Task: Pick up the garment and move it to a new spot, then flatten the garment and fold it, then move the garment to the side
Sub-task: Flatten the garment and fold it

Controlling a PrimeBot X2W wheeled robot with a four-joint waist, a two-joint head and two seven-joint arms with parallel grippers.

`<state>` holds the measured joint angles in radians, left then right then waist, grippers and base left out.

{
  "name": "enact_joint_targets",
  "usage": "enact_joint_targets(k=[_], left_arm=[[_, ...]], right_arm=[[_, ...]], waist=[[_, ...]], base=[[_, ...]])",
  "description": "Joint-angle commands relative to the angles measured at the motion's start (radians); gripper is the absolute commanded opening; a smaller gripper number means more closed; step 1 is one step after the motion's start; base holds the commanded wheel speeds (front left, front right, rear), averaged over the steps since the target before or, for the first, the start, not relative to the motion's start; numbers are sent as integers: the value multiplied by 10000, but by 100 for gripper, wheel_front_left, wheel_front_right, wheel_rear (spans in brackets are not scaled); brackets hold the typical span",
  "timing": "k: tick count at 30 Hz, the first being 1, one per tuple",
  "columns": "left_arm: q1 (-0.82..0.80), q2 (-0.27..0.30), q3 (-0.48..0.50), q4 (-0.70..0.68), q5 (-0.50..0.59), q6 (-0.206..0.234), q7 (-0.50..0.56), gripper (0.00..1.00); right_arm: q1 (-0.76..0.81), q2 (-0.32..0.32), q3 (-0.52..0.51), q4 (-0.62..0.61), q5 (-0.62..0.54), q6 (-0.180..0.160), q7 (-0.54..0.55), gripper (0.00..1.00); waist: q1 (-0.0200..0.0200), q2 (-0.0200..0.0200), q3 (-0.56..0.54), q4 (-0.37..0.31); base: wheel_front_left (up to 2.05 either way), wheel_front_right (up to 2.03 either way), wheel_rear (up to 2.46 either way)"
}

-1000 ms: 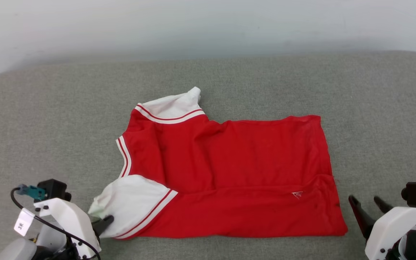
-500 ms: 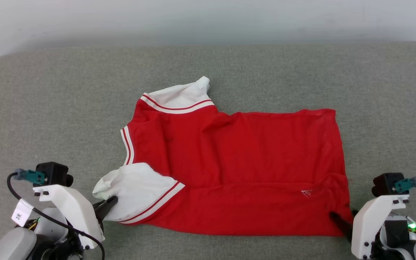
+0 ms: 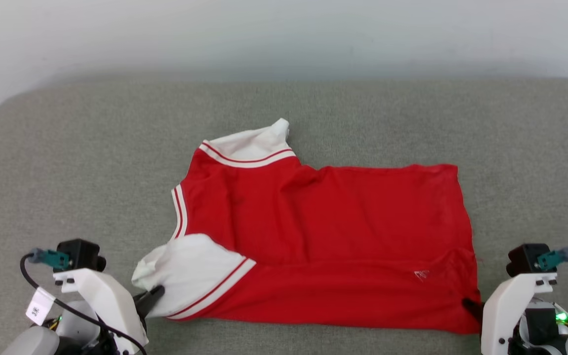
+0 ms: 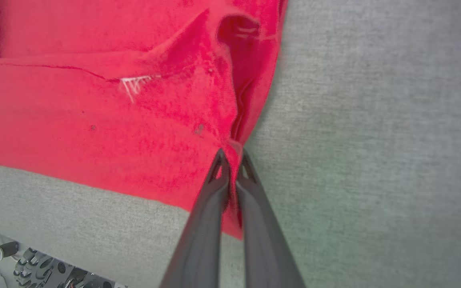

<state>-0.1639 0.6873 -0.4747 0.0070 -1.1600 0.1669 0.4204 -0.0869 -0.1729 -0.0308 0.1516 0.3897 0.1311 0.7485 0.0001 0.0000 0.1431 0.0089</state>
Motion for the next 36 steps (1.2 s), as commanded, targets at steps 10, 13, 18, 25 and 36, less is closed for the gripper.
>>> enact_joint_targets(k=[10, 13, 18, 25, 36], left_arm=[[1683, 107, -94, -426, -324, 543, -125, 0], [2206, 119, -53, -569, -510, 715, -183, 0], [2746, 10, -133, -560, -595, 772, -337, 0], [2343, -569, -375, 168, -186, 794, -802, 100], [1542, -891, -5, 470, 715, 489, -2452, 100]], right_arm=[[1630, -148, -372, -1458, 9, -8, 648, 0], [2147, -19, -560, -1825, -16, -8, 858, 0], [2786, 148, -780, -2003, -161, -8, 895, 0], [3105, 394, -555, -1387, -143, -8, -87, 100], [2564, 508, -345, -1860, -395, -8, -4373, 100]], waist=[[-1, 0, -1656, 127], [-1, 0, -1732, 150], [-1, 0, -1722, 145], [-1, 0, -1560, 106], [-1, 0, -1609, -126]], base=[[0, 0, 0], [0, 0, 0], [0, 0, 0], [0, 0, 0], [0, 0, 0]])
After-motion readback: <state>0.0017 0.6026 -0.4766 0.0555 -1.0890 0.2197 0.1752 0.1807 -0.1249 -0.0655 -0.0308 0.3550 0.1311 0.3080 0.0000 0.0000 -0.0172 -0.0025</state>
